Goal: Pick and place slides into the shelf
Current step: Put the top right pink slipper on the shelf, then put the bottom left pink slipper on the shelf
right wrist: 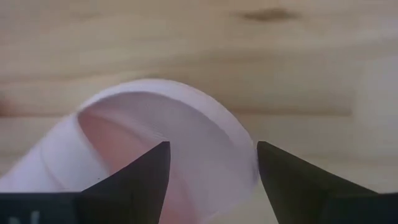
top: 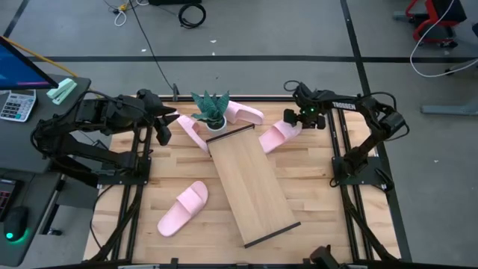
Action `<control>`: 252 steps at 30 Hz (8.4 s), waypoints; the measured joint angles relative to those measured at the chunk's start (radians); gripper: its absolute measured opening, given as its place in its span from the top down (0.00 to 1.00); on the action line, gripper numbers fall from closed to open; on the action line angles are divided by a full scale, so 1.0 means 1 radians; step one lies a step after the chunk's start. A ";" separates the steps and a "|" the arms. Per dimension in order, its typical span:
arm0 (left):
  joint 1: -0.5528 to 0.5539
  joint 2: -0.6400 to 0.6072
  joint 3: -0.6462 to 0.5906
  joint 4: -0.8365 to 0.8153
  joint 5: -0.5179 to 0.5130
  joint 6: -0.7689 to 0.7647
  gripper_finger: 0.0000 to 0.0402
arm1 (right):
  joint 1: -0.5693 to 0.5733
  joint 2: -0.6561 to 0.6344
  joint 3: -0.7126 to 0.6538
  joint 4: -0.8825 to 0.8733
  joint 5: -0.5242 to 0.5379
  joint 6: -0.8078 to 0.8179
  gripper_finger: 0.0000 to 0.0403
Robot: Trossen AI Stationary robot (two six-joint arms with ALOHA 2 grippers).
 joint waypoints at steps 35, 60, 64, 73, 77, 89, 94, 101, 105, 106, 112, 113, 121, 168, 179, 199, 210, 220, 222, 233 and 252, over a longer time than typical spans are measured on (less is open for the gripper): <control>0.050 0.000 0.000 0.000 0.000 0.001 0.73 | 0.038 -0.224 -0.159 0.306 -0.082 -0.049 0.97; 0.146 0.000 0.000 0.004 0.000 0.003 0.73 | -0.045 -0.792 -0.153 0.317 0.240 0.203 0.97; 0.146 0.000 0.000 0.005 0.000 0.003 0.73 | -0.039 -0.834 -0.153 0.378 0.194 0.302 0.97; 0.146 0.001 0.000 0.005 0.000 0.004 0.73 | 0.172 -0.871 -0.153 0.372 0.215 0.521 0.97; 0.146 0.001 0.000 0.005 0.000 0.004 0.73 | 0.312 -0.864 -0.153 0.322 0.307 0.599 0.97; 0.146 0.001 0.000 0.005 0.000 0.004 0.73 | 0.725 -0.764 -0.153 0.195 0.596 0.947 0.97; 0.146 0.001 0.000 0.005 0.000 0.009 0.73 | 0.858 -0.694 -0.153 0.196 0.627 1.094 0.97; 0.146 0.001 0.000 0.005 0.000 0.045 0.73 | 0.952 -0.615 -0.127 0.191 0.631 1.179 0.97; 0.146 0.001 0.000 0.005 0.000 0.062 0.73 | 0.943 -0.544 -0.060 0.173 0.612 1.121 0.97; 0.146 0.001 0.000 0.005 0.000 0.064 0.73 | 0.936 -0.524 -0.039 0.164 0.596 1.098 0.97; 0.146 0.001 0.000 0.005 0.000 0.065 0.73 | 0.899 -0.426 0.078 0.048 0.532 1.008 0.97; 0.146 0.001 0.000 0.004 0.000 0.065 0.73 | 0.894 -0.419 0.089 0.021 0.531 1.007 0.97; 0.146 0.001 0.000 0.003 0.000 0.064 0.73 | 0.850 -0.425 0.094 -0.005 0.538 1.007 0.98; 0.146 0.001 0.000 0.003 0.000 0.058 0.73 | 0.790 -0.425 0.093 -0.025 0.400 0.831 0.57; 0.145 0.011 -0.003 -0.011 0.186 0.053 0.73 | 0.763 -0.562 0.092 -0.146 0.390 0.761 0.50; 0.079 0.114 -0.392 -0.005 0.601 -0.115 0.79 | 0.752 -0.788 0.092 -0.221 0.330 0.296 0.51; -0.063 0.114 -0.561 0.020 0.792 -0.634 0.86 | 0.865 -0.788 0.092 -0.364 0.331 0.175 0.51; -0.297 0.114 -0.567 0.031 0.805 -1.214 0.80 | 1.018 -0.788 0.092 -0.409 0.416 0.174 0.51; -0.368 0.114 -0.567 0.049 0.802 -1.309 0.78 | 1.040 -0.788 0.092 -0.416 0.432 0.174 0.51; -0.722 0.174 -0.567 0.087 0.507 -1.510 0.70 | 1.103 -0.788 0.092 -0.430 0.485 0.173 0.51; -0.834 0.427 -0.567 0.259 0.617 -1.728 0.41 | 1.102 -0.785 0.092 -0.423 0.476 0.194 0.51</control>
